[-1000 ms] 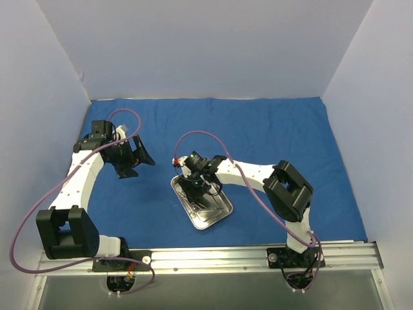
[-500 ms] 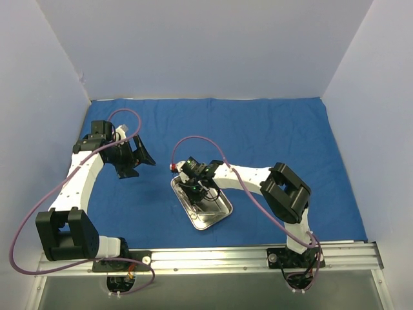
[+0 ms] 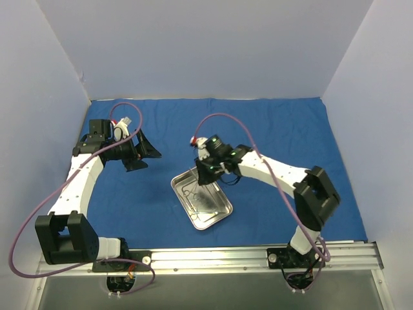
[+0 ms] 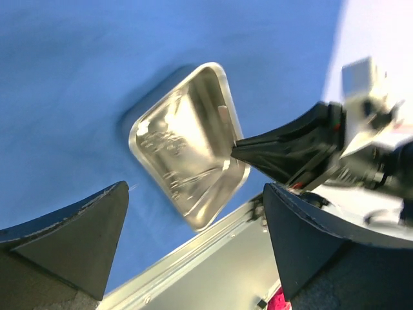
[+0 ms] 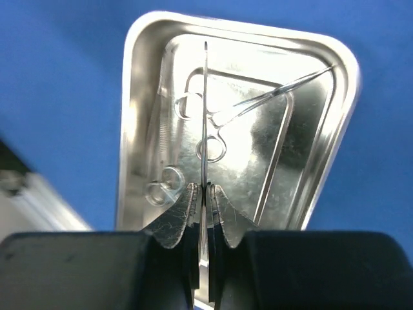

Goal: Open and lay out the surgical kit
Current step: Pick up the medical item from the container, then place the medical item in the surgical kit.

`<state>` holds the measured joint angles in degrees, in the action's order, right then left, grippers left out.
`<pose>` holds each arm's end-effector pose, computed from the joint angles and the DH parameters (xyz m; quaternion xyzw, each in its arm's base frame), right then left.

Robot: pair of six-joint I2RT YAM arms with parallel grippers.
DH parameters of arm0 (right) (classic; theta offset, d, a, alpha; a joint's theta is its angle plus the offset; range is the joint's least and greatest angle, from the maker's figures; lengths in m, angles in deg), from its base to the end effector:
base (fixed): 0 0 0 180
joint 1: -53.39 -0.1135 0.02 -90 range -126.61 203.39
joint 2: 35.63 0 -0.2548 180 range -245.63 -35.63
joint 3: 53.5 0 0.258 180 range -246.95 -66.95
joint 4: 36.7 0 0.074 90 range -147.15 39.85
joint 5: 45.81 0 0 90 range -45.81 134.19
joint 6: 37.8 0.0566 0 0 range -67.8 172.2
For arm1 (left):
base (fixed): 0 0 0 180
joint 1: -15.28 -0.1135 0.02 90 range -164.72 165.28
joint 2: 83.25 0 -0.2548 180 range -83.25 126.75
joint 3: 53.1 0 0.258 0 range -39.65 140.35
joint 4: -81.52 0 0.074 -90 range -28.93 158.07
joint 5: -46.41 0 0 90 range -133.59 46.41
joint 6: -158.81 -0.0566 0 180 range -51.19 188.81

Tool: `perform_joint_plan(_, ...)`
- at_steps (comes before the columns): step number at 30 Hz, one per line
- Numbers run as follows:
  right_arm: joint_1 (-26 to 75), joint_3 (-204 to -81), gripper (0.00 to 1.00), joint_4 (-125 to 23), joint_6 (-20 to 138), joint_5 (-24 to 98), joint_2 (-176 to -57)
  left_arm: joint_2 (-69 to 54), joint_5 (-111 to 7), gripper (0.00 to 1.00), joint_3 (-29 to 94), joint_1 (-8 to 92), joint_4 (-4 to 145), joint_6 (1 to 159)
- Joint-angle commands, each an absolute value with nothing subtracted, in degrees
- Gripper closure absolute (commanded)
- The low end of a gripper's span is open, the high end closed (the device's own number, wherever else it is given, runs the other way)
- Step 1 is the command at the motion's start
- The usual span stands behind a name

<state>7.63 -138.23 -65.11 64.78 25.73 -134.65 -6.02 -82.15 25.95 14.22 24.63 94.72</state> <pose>0.2689 0.3018 0.2149 -0.3198 0.8481 0.3213 0.2741 0.2899 -0.0299 0.2732 -0.1136 0.8987 -0.3685 0.2089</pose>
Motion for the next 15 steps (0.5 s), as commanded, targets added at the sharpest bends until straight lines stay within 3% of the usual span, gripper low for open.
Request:
perform_joint_plan(1,12.9,-135.9,1.0,-60.2,69.7,10.0,-128.6,-10.3,-91.0,0.06,25.2,14.7,36.7,97.6)
perform_joint_plan(5,16.8,-136.7,1.0,-51.9,77.1,-3.9,-127.3,-11.8,-94.6,0.11,24.8,18.4,45.0,101.3)
perform_joint_plan(8,17.5,-137.2,1.0,-42.3,86.0,-10.8,-127.2,-10.9,-96.2,0.21,24.2,20.3,51.3,105.4)
perform_joint_plan(15,19.5,-133.4,1.0,-18.8,104.5,-14.5,-126.6,-10.5,-97.6,0.27,20.6,22.0,66.2,115.6)
